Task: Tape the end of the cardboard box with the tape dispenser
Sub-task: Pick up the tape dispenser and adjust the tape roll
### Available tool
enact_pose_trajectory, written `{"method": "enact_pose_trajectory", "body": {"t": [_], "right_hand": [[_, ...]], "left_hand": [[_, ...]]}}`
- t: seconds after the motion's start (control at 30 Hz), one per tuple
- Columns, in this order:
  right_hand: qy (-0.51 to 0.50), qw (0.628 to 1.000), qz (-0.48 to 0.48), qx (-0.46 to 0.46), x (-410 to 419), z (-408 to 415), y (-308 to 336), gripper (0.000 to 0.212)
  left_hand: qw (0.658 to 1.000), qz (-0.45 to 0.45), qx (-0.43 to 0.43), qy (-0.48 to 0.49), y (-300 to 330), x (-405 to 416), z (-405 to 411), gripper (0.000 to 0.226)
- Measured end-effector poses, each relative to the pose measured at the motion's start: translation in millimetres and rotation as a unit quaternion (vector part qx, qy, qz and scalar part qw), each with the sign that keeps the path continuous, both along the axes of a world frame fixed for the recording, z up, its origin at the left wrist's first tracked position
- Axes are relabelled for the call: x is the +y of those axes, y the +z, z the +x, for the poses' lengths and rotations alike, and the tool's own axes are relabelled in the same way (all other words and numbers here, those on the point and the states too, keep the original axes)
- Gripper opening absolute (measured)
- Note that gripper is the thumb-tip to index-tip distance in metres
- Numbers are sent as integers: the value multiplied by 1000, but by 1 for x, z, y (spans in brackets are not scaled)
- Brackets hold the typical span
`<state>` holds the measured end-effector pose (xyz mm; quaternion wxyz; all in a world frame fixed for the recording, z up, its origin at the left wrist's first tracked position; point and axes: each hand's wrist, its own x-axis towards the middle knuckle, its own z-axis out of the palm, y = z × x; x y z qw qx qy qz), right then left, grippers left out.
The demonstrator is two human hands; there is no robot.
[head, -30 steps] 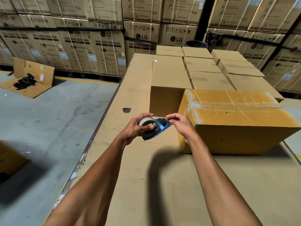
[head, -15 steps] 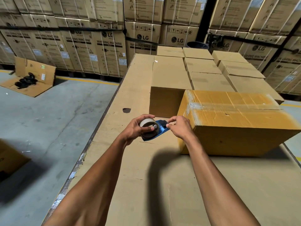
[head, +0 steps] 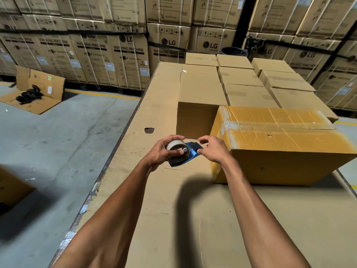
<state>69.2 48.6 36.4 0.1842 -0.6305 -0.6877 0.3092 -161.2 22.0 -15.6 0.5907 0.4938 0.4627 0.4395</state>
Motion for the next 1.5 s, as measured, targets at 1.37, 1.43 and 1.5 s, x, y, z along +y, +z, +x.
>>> {"method": "enact_pose_trajectory", "body": {"t": [1.37,1.43,1.5], "right_hand": [[-213,910,-177,307,18,-4,-15,8],[-204,900,-182,339,18,-5,-17,10],[-195,895,-176,360,18,-7,-20,11]], "left_hand": [[1000,-8,-14,-12,8,-1,-16,52],[1000,-8,-23,-8,9,-2,-14,55],[1000,-6,-29,-4,10,-2,-12,61]]}}
